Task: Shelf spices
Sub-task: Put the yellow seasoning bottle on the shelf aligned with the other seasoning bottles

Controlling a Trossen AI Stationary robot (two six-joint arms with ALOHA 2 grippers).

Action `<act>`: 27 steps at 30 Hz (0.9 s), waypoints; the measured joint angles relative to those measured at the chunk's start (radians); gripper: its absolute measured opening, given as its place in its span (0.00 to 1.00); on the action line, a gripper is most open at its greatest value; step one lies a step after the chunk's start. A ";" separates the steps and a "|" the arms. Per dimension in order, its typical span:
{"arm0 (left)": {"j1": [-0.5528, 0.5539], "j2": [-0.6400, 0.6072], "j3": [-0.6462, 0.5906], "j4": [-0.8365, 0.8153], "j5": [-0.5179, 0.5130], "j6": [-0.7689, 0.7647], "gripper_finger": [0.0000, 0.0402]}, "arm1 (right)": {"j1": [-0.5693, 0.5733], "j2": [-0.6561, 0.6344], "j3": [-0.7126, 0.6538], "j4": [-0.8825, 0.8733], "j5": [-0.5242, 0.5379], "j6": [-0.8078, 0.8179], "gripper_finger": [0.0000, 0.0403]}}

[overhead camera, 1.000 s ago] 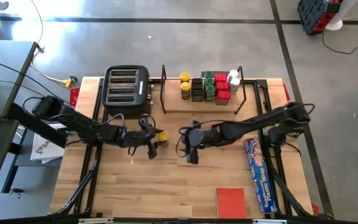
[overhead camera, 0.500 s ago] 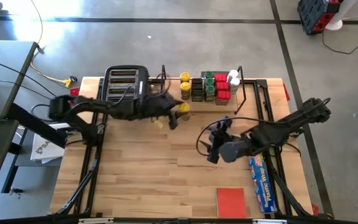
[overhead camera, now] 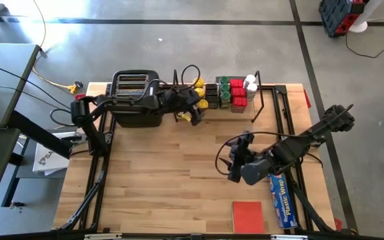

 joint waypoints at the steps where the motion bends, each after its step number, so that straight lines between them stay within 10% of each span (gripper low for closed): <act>1: 0.004 0.000 0.000 -0.007 0.000 0.000 0.60 | 0.002 0.000 0.000 -0.004 0.001 0.003 0.66; 27: 0.057 0.000 -0.001 -0.029 0.016 0.045 0.68 | 0.002 0.000 0.000 0.016 0.022 0.008 0.66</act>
